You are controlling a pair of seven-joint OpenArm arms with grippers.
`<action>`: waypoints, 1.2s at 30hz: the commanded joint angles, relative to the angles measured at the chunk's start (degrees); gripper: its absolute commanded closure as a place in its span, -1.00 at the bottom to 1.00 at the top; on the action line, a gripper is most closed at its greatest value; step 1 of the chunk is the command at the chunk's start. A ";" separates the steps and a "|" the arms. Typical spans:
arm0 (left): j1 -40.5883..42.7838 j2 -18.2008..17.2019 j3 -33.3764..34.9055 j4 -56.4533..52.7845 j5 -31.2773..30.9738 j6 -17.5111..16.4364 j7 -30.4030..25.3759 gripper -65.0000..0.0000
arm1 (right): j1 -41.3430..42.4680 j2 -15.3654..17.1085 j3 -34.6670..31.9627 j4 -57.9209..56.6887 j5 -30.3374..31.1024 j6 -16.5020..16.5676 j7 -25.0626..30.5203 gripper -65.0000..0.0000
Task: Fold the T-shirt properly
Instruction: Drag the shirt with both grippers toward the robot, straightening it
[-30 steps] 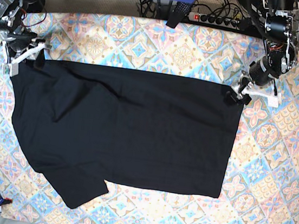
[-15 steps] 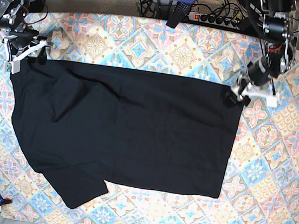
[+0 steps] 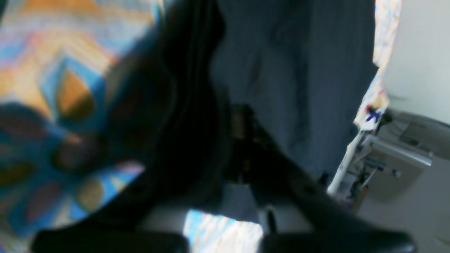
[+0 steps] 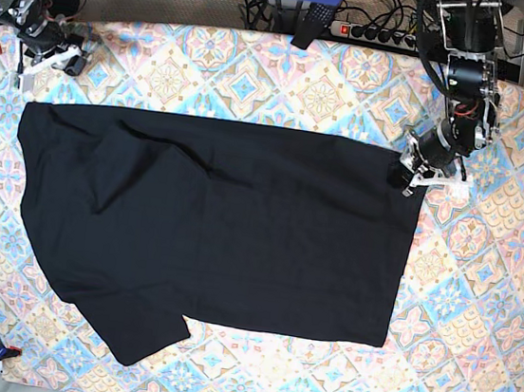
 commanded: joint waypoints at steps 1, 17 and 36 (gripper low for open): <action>-0.26 -0.47 -0.06 0.55 -0.11 0.10 0.55 0.97 | 0.92 0.84 0.25 0.23 0.95 0.40 0.86 0.34; 0.44 -0.56 -0.06 0.55 -0.11 0.10 0.55 0.95 | 12.44 0.84 0.51 -12.96 0.95 0.40 0.86 0.02; 5.80 -2.84 -0.50 0.90 -0.72 -0.16 2.66 0.97 | 11.30 1.63 3.15 -14.63 0.86 0.48 2.44 0.74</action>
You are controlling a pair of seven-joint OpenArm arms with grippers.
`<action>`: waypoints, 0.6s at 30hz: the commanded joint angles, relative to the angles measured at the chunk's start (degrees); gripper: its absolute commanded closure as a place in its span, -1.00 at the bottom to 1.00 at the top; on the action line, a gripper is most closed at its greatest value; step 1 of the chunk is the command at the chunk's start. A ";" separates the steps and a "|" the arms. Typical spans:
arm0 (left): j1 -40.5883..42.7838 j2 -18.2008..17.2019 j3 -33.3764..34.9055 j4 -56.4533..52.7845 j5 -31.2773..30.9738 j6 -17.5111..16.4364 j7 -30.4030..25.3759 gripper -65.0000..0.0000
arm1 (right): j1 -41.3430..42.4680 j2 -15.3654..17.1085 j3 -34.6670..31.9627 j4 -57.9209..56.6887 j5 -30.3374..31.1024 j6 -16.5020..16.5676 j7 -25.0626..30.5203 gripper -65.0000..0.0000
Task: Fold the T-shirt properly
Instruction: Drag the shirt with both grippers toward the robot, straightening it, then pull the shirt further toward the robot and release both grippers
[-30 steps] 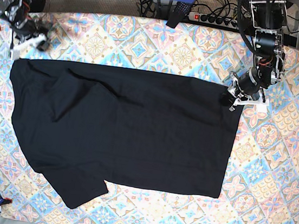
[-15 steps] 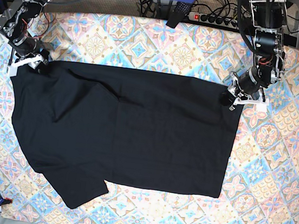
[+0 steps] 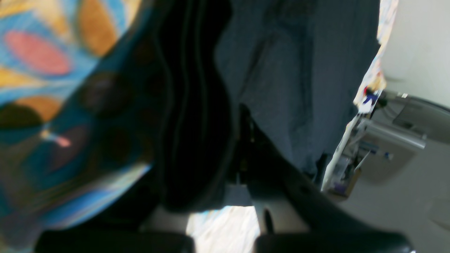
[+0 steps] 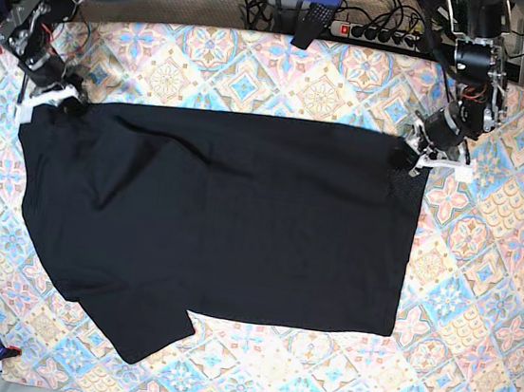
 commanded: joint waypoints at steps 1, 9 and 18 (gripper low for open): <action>1.09 -0.66 -0.32 0.11 2.23 1.82 -0.16 0.97 | -0.97 0.91 0.72 0.45 -2.24 -1.05 -1.30 0.74; 8.47 -2.50 -0.32 9.08 2.23 1.82 -0.08 0.97 | -7.48 0.91 1.69 3.44 -2.15 4.62 -1.30 0.75; 9.70 -3.21 -0.32 10.66 2.67 1.82 -0.16 0.97 | -6.16 0.91 5.30 3.79 -2.42 4.62 -1.56 0.20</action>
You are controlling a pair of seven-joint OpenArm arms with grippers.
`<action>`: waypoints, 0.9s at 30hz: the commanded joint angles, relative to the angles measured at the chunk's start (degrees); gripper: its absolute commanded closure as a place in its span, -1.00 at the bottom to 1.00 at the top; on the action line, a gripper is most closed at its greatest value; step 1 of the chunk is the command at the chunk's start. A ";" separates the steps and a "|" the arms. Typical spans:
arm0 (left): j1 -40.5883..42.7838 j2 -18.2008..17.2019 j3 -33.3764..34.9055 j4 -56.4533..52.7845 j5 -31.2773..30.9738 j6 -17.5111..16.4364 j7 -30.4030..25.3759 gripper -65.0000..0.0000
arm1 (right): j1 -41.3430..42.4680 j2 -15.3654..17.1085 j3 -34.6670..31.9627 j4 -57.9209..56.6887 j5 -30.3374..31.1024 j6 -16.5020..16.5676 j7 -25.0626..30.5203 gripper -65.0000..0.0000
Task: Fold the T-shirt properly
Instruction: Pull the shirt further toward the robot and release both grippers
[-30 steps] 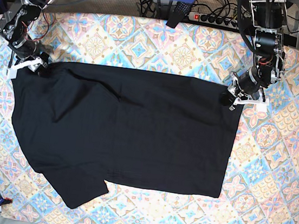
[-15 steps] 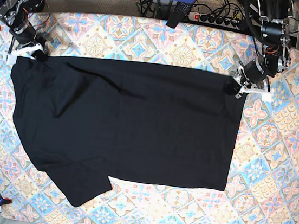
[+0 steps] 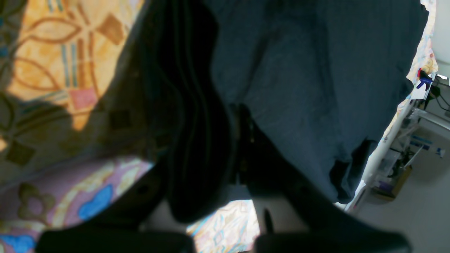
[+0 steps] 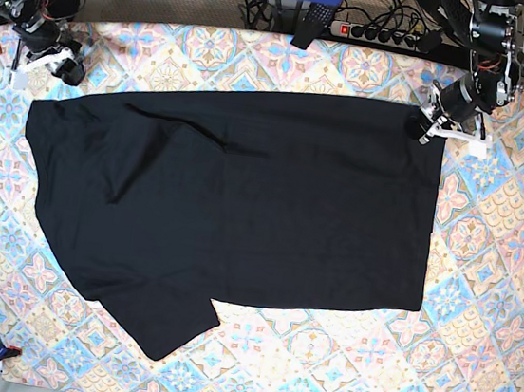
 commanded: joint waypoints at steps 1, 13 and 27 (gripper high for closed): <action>0.06 -0.69 -0.23 0.52 0.55 0.25 -0.47 0.97 | 1.43 1.28 0.33 0.27 -2.63 -1.78 -0.86 0.11; 0.15 -2.71 -0.23 0.52 0.29 0.25 -0.47 0.97 | 11.45 5.06 0.33 -11.07 -7.12 -1.78 -0.51 0.04; 0.41 -3.15 -0.23 0.52 0.46 0.25 -0.38 0.97 | 9.43 5.06 0.69 -11.68 -6.77 -1.78 -0.60 0.89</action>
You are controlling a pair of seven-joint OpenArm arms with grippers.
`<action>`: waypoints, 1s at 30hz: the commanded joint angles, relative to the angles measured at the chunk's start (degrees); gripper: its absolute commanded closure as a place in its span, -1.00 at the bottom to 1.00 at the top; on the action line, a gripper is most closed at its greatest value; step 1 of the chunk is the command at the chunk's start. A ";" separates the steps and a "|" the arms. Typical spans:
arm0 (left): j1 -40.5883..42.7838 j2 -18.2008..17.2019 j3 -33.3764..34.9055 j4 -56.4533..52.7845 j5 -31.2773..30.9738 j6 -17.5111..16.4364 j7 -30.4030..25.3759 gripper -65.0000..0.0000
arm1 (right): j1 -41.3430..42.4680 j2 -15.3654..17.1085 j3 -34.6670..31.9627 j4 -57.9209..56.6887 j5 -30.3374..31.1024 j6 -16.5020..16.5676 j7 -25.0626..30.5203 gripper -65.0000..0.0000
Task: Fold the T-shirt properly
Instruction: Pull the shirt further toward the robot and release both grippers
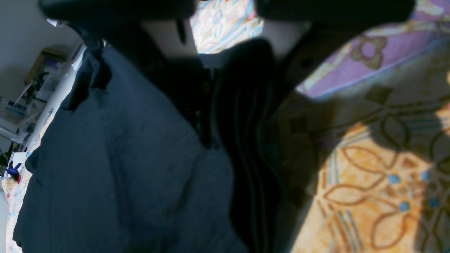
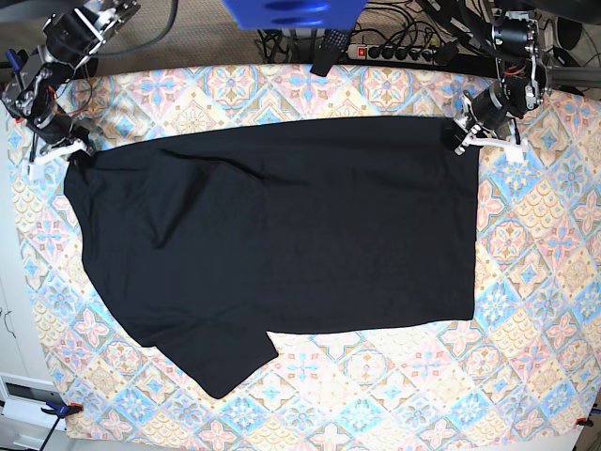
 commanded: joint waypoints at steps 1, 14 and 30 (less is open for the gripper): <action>0.15 -0.92 -0.26 0.56 0.29 0.10 -0.29 0.97 | -1.11 0.56 0.25 0.19 -2.26 -0.36 -2.59 0.89; 4.37 -2.59 -0.26 0.83 0.37 0.01 1.11 0.97 | -13.94 0.56 5.17 8.80 1.43 -0.36 -3.12 0.89; 4.90 -7.87 0.18 0.92 1.08 0.01 3.57 0.97 | -21.94 0.38 5.17 18.65 8.02 -0.36 -3.20 0.89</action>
